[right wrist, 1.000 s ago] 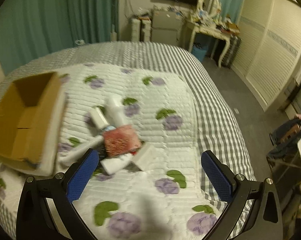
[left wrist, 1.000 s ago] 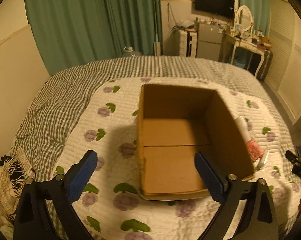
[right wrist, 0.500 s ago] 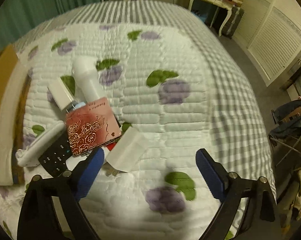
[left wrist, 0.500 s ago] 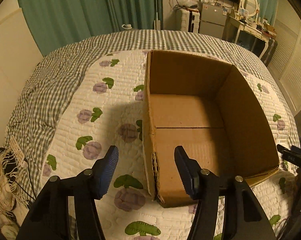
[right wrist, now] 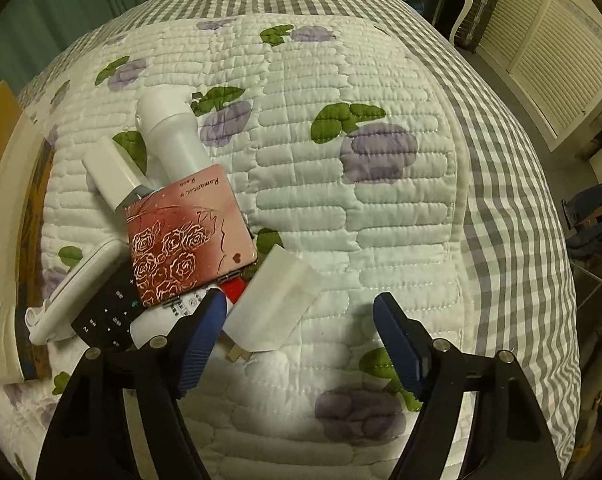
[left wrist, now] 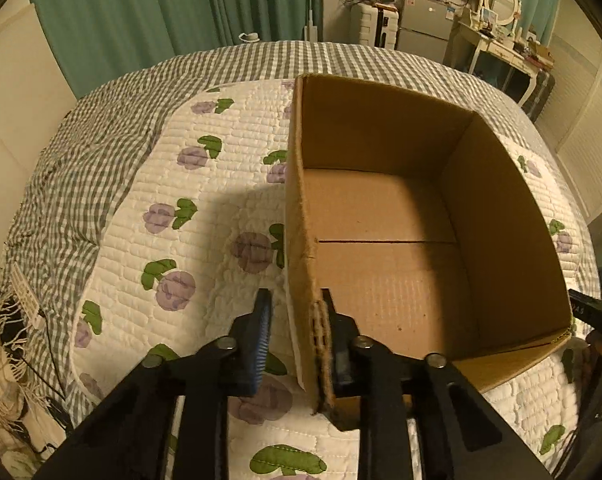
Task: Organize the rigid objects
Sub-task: 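Clamp the box wall with the left tool while the right tool approaches the pile, then grasp the white charger with the right tool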
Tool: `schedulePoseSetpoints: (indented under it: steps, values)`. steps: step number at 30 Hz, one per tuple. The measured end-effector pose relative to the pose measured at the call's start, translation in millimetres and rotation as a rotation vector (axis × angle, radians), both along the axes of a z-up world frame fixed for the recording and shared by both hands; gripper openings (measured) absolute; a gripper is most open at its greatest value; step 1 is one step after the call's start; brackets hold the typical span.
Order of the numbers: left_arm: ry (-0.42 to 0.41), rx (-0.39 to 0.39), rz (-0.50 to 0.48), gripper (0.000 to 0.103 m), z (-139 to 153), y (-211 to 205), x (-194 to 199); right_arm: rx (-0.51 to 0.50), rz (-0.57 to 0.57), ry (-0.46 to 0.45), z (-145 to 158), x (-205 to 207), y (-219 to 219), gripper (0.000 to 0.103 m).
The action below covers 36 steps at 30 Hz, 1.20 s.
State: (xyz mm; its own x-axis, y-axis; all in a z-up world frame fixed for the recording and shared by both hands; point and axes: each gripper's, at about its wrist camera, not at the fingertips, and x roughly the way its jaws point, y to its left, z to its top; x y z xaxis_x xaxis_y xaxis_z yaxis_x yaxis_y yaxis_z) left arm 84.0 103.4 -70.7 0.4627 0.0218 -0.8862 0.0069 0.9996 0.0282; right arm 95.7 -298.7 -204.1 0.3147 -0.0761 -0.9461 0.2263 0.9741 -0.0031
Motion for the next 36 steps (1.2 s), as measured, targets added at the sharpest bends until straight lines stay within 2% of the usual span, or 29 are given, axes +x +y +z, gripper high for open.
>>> schedulePoseSetpoints:
  steps: [1,5,13,18,23,26,29,31,36]
  values:
    - [0.002,-0.004,-0.004,0.013,0,-1,0,0.0,-0.001,-0.002,0,-1,0,0.072]
    - [-0.003,0.011,-0.013,0.012,0,-6,0,-0.01,0.018,0.004,-1,-3,1,0.067]
    - [-0.004,0.009,-0.014,0.012,0,-4,0,0.031,0.028,-0.013,5,-13,8,0.038]
    - [-0.006,0.009,-0.015,0.012,-1,-4,0,0.011,0.023,0.011,2,-9,5,0.038]
    - [-0.008,0.007,-0.012,0.013,-1,-6,0,-0.081,0.01,0.085,-14,11,9,0.038]
    - [-0.008,0.008,-0.014,0.012,-1,-6,0,-0.045,-0.004,0.089,-21,13,1,0.036]
    - [-0.009,0.007,-0.015,0.012,-1,-6,-1,-0.04,0.006,0.022,-6,2,3,0.033]
    - [-0.01,0.006,-0.017,0.012,-1,-6,-1,-0.032,0.009,-0.014,6,-4,2,0.022]
    - [-0.011,-0.001,-0.016,0.012,0,-5,-2,-0.043,0.051,-0.133,62,-16,13,0.022]
